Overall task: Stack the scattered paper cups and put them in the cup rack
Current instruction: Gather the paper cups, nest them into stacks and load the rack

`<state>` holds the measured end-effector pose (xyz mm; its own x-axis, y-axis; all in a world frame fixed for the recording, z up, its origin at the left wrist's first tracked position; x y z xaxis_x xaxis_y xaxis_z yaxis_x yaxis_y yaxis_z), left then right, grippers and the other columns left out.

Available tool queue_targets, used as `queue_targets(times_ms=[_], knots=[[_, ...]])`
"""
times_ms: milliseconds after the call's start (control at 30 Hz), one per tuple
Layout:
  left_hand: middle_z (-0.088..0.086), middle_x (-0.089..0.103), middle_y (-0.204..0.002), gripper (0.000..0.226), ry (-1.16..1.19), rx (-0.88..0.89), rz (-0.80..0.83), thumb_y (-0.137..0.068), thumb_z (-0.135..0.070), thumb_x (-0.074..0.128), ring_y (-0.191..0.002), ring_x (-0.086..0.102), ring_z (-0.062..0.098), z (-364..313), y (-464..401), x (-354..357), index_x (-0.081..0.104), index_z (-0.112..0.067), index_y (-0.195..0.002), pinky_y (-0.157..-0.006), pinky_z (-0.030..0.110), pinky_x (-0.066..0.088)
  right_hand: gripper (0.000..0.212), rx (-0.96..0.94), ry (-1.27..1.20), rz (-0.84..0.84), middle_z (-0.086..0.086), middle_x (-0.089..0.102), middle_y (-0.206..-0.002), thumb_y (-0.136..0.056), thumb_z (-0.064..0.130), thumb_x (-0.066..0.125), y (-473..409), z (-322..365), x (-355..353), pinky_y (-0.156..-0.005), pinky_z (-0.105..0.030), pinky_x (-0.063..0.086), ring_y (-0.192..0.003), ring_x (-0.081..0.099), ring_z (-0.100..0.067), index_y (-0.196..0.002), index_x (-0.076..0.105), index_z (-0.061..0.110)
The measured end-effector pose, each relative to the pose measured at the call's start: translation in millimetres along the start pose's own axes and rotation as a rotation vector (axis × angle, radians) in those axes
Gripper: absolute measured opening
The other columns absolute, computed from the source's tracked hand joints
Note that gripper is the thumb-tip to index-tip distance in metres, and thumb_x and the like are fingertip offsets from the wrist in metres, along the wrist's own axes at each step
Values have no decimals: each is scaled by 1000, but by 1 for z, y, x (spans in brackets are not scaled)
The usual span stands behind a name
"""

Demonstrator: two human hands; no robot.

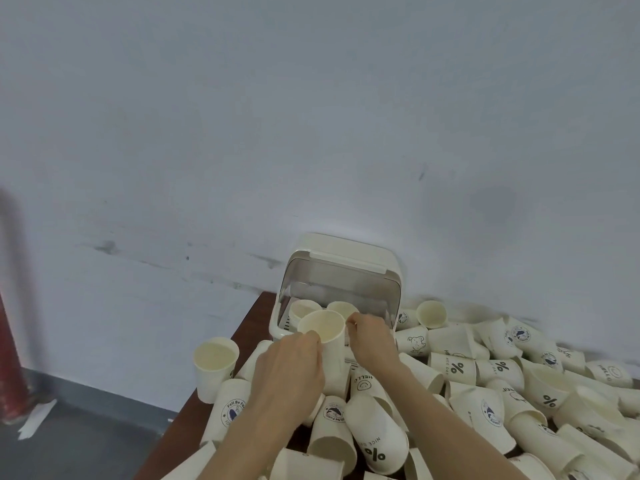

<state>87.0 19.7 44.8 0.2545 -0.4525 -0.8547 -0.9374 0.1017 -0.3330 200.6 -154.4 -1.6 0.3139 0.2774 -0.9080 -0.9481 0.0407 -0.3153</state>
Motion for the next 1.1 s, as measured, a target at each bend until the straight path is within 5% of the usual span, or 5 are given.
queue_targets(times_ms=[267, 467, 1100], knots=[[0, 63, -95, 24, -15, -1, -41, -99, -22, 34, -87, 59, 24, 12, -35, 9, 58, -18, -96, -65, 32, 40, 24, 33, 18, 26, -3, 45, -87, -95, 9, 38, 4, 1, 14, -70, -35, 38, -77, 47, -26, -97, 62, 9], [3, 62, -88, 22, -1, 8, -164, -99, -20, 38, -75, 55, 23, 23, -76, 15, 58, -15, -92, -61, 33, 43, 22, 57, 0, -34, -3, 57, -83, -96, 14, 36, 6, -3, 24, -61, -33, 30, -75, 46, -24, -78, 49, 17], [4, 63, -105, 20, -140, 10, 57, -96, -12, 47, -93, 61, 24, 42, -120, 76, 60, -15, -112, -64, 31, 40, 29, 2, 57, -63, 5, 68, -106, -100, 33, 37, 4, -12, 22, -68, -32, 41, -96, 61, -23, -113, 63, 29]])
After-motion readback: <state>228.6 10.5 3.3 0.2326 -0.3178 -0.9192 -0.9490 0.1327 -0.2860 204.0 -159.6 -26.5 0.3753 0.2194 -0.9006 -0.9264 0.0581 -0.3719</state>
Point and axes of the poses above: each hand's wrist, its own y-axis away from the middle knuckle, its own x-axis out of the palm, z = x × y, the point moved 1 cm from there along -y, towards the middle knuckle
